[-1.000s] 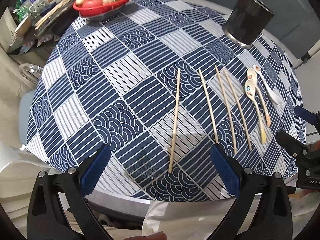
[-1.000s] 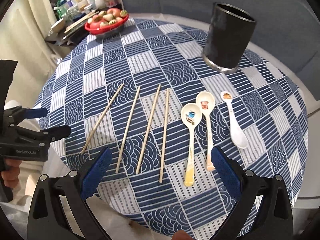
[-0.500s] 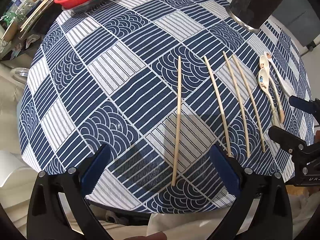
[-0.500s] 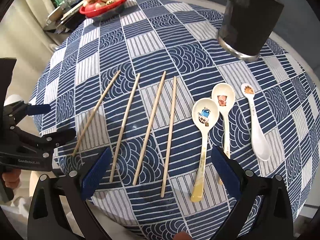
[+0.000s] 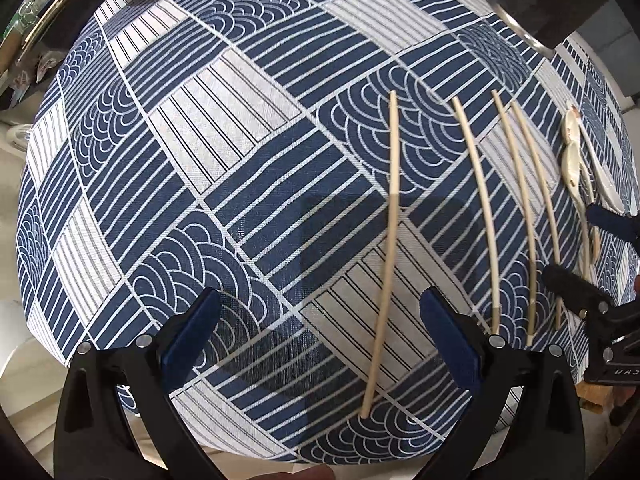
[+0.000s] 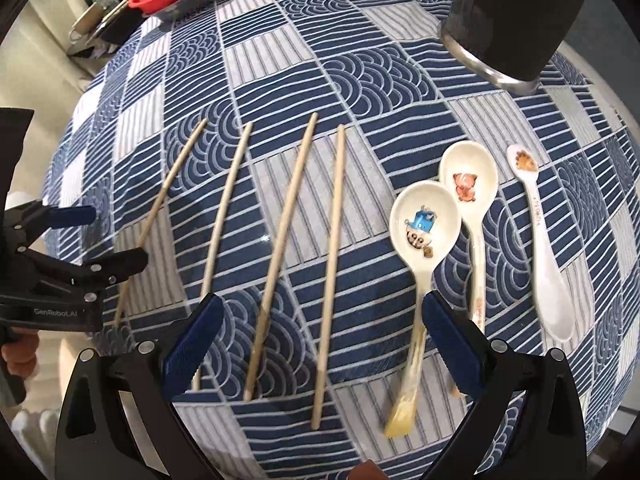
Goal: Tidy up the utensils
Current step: 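Move both tools down toward the loose wooden chopsticks on the cloth, then close the right gripper on one chopstick while the left gripper grasps another chopstick, then lift both held chopsticks upright and carry them over the black cup, then lower the chopsticks into the black cup and open both grippers, then move both tools back down toward the remaining chopsticks beside the spoons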
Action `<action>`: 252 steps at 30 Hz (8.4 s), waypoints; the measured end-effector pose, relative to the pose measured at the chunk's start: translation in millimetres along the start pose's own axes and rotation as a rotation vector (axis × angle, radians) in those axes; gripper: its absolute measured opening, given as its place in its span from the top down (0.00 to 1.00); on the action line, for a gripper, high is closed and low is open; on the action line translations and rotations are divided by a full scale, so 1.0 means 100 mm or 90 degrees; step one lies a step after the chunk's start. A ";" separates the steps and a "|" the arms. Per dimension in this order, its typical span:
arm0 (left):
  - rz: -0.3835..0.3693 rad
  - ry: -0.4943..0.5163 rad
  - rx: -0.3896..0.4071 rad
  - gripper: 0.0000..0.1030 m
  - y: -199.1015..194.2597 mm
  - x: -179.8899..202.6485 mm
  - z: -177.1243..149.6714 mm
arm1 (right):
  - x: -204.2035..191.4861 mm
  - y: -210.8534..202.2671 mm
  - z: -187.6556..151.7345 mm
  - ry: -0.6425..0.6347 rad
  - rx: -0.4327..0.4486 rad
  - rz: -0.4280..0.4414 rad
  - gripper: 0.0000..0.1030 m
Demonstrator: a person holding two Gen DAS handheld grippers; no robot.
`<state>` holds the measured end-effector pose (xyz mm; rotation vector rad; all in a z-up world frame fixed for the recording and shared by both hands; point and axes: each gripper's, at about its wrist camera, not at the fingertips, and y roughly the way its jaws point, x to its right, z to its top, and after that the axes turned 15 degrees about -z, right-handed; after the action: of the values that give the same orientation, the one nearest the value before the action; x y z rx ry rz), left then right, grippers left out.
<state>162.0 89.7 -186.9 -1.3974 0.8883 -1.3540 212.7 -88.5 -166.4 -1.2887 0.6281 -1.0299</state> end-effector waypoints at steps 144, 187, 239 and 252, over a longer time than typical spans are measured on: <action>-0.292 0.245 0.507 0.95 -1.85 2.05 2.61 | 2.43 -1.81 1.68 0.207 0.597 0.080 0.95; -0.281 0.322 0.447 0.84 -1.15 1.95 2.09 | 2.28 -1.09 1.39 0.181 0.497 0.095 0.63; -0.144 0.183 0.366 0.06 -1.08 0.49 0.48 | 1.16 -1.67 0.13 0.114 0.428 -0.007 0.09; -0.109 0.181 0.287 0.06 -0.57 0.31 0.26 | 0.63 -1.22 -0.02 0.033 0.350 -0.006 0.09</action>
<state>184.4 79.4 -121.5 -0.9624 0.5954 -1.7863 206.7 -140.2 -39.2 -0.7856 0.3392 -1.1465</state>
